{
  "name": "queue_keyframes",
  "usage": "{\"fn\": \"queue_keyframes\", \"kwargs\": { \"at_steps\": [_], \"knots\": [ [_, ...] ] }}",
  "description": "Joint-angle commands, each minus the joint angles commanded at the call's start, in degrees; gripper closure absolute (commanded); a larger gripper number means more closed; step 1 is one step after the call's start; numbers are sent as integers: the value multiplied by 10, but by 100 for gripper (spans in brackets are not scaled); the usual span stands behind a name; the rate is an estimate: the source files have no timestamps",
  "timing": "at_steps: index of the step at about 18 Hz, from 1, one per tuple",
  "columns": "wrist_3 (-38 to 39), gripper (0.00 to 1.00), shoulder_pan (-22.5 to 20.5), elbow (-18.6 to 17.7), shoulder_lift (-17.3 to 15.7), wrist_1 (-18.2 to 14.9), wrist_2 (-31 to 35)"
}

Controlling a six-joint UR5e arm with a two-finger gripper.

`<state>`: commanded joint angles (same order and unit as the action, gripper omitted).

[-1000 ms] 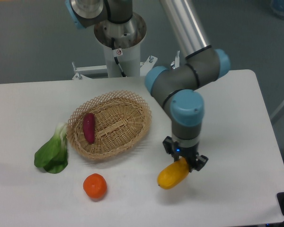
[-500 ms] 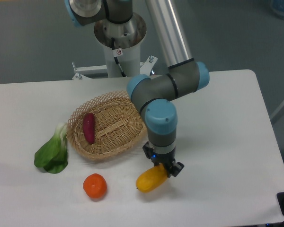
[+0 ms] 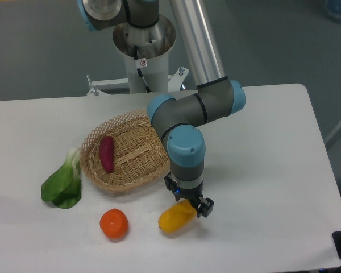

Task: Place the mango on the table
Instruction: 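Open the gripper to release the mango on the table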

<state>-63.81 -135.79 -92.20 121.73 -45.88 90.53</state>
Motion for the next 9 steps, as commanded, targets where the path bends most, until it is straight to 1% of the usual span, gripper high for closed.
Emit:
{"fn": "queue_keyframes", "kwargs": {
  "at_steps": [5,9],
  "knots": [
    [3,0,-7,23,-16,-5,-2],
    [2,0,-20,40,-20,-8,3]
  ]
}}
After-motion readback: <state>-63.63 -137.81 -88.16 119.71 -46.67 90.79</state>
